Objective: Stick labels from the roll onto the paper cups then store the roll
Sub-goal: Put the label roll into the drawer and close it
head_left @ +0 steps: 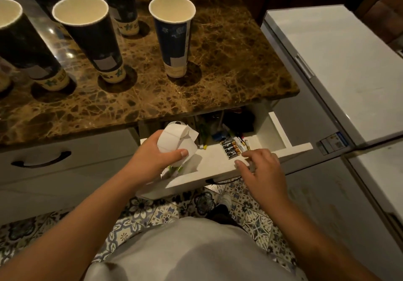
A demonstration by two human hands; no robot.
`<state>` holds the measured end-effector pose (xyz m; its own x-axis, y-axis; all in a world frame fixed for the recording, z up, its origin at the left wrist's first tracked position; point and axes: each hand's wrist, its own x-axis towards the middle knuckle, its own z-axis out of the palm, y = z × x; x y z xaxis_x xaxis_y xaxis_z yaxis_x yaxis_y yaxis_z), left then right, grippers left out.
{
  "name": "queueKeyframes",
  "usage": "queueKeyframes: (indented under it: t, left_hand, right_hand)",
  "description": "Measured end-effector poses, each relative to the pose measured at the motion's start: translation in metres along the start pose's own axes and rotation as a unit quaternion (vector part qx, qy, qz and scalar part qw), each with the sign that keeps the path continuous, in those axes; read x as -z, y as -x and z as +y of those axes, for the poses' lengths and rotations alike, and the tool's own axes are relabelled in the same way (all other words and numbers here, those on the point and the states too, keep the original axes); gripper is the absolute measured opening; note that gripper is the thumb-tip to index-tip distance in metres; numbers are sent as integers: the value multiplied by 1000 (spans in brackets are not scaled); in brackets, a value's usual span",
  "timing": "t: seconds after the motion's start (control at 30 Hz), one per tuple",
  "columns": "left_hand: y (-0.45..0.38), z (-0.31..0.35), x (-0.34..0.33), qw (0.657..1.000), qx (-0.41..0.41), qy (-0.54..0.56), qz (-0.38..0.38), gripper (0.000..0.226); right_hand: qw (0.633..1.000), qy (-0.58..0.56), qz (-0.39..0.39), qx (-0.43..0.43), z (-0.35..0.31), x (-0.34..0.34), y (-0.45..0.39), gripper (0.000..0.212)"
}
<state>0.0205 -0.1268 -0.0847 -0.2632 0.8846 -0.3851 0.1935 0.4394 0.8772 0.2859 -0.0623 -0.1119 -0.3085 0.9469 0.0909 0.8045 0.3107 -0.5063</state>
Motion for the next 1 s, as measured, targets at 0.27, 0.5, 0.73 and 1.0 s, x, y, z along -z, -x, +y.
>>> queueKeyframes:
  t: [0.27, 0.5, 0.73, 1.0]
  left_hand:
    - [-59, -3, -24, 978, 155, -55, -125, 46]
    - [-78, -10, -46, 940, 286, -45, -180, 45]
    - [-45, -9, -17, 973, 172, -49, -149, 54]
    - [25, -8, 8, 875, -134, -465, -25, 124]
  right_hand:
    - [1000, -5, -14, -9, 13, -5, -13, 18]
    - [1000, -7, -15, 3, 15, -6, -12, 18]
    - [1000, 12, -6, 17, 18, -9, -12, 19]
    - [996, 20, -68, 50, 23, -1, -16, 43]
